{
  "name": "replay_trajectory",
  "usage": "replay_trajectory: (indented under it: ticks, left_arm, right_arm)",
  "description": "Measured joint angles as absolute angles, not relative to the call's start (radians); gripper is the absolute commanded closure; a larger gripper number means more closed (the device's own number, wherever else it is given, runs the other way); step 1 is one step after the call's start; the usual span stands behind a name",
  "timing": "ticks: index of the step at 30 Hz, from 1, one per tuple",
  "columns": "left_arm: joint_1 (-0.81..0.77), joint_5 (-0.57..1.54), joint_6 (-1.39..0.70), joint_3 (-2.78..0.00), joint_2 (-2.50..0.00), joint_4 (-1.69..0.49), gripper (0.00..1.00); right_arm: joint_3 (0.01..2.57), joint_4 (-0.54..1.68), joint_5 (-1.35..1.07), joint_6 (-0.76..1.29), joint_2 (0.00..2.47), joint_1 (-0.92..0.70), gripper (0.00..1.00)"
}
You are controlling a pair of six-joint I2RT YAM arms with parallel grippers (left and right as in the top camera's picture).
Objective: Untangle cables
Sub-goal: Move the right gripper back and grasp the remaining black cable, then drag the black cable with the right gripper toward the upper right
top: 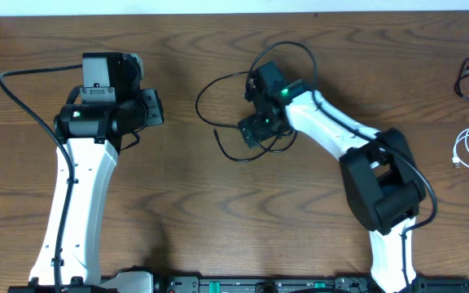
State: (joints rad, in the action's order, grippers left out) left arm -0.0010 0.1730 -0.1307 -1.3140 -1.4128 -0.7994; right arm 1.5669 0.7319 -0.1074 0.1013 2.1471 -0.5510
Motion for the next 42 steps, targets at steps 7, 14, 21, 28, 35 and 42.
replay_trajectory:
  ticks: [7,14,21,28,35,42]
  left_arm:
    - [-0.001,0.173,-0.131,-1.314,-1.413,-0.804,0.70]
    - [-0.001,0.173,-0.131,-1.314,-1.413,-0.809,0.70]
    - [-0.001,0.173,-0.131,-1.314,-1.413,-0.823,0.70]
    - [-0.001,0.173,-0.131,-1.314,-1.413,-0.827,0.70]
    - [-0.001,0.174,-0.131,-1.314,-1.413,-0.828,0.70]
    - [-0.001,0.174,-0.131,-1.314,-1.413,-0.828,0.70]
  right_arm:
    - [1.567,0.736,0.025,0.184,2.158,-0.570,0.01]
    - [1.567,0.756,0.201,0.310,2.162,-0.571,0.01]
    - [1.578,0.722,0.262,0.419,2.181,-0.570,0.01]
    - [1.618,0.730,0.141,0.451,2.215,-0.566,0.13]
    - [1.631,0.863,0.062,0.455,2.213,-0.567,0.51]
    - [1.631,0.947,0.033,0.447,2.210,-0.566,0.99]
